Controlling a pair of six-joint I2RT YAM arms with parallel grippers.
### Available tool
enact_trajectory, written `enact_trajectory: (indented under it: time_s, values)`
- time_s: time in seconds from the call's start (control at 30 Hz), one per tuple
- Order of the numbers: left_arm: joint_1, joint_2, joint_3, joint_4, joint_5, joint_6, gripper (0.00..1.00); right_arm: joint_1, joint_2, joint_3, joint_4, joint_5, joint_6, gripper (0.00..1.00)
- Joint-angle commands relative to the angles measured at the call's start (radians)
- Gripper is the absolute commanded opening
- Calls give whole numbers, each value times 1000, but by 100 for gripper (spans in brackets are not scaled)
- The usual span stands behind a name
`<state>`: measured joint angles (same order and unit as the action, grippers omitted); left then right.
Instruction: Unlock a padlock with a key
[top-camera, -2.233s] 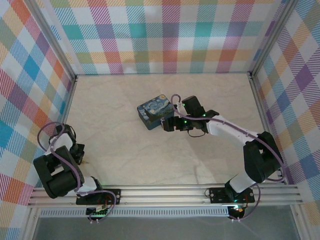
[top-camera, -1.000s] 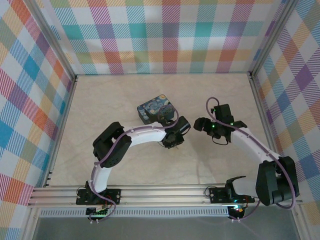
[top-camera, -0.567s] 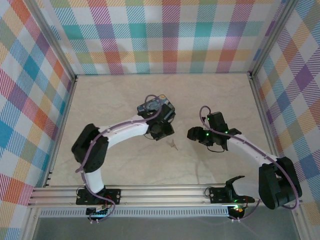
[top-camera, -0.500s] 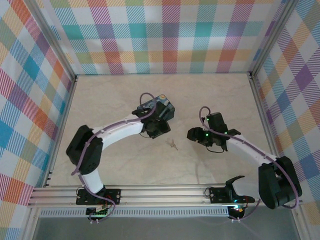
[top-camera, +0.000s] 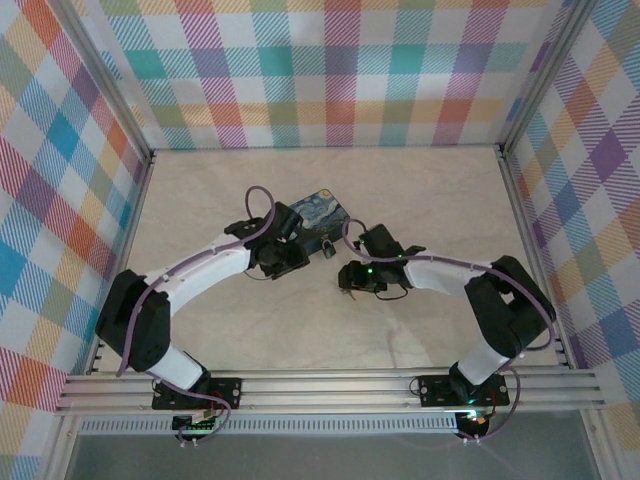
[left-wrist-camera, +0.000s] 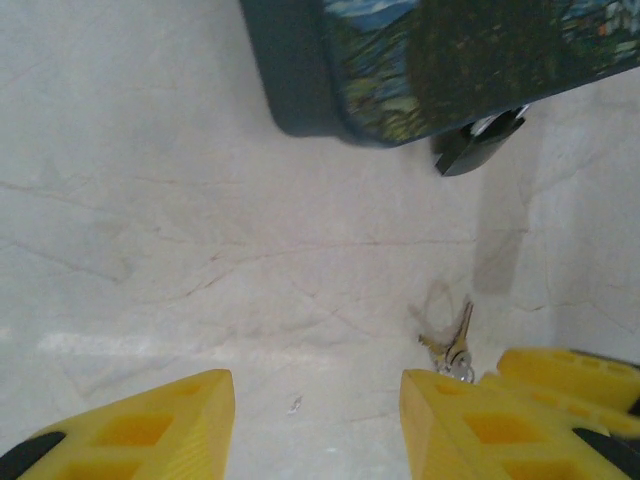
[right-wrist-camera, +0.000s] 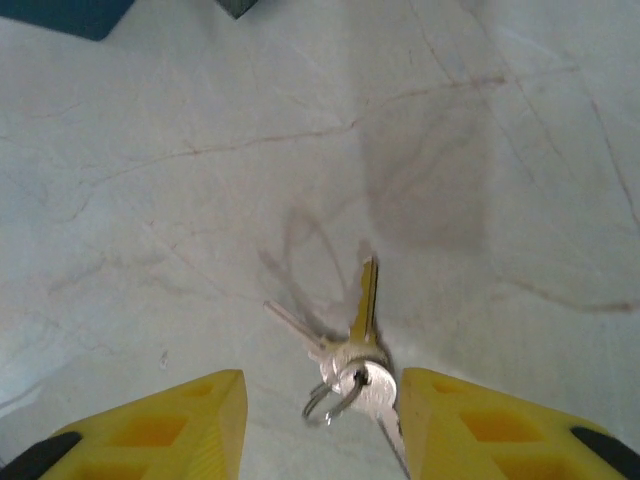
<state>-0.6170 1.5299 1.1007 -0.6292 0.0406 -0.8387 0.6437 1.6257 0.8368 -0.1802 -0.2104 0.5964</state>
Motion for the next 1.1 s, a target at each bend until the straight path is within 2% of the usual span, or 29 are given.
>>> enact_trajectory:
  time_s: [0.0, 0.23, 0.37, 0.47, 0.73, 1.07]
  values:
    - [23, -46, -27, -31, 15, 29, 47, 21, 44, 49, -22, 12, -53, 44]
    - [44, -62, -47, -42, 13, 43, 47, 102, 141, 163, -165, 146, -124, 45]
    - [62, -81, -51, -50, 10, 52, 47, 135, 157, 160, -217, 210, -110, 43]
    - [75, -105, -54, -55, 7, 59, 47, 142, 145, 134, -232, 228, -94, 40]
    - [83, -126, -53, -57, 4, 64, 47, 145, 39, 89, -257, 261, -100, 42]
    - [82, -145, -67, -53, 5, 45, 46, 145, 104, 79, -216, 274, -139, 38]
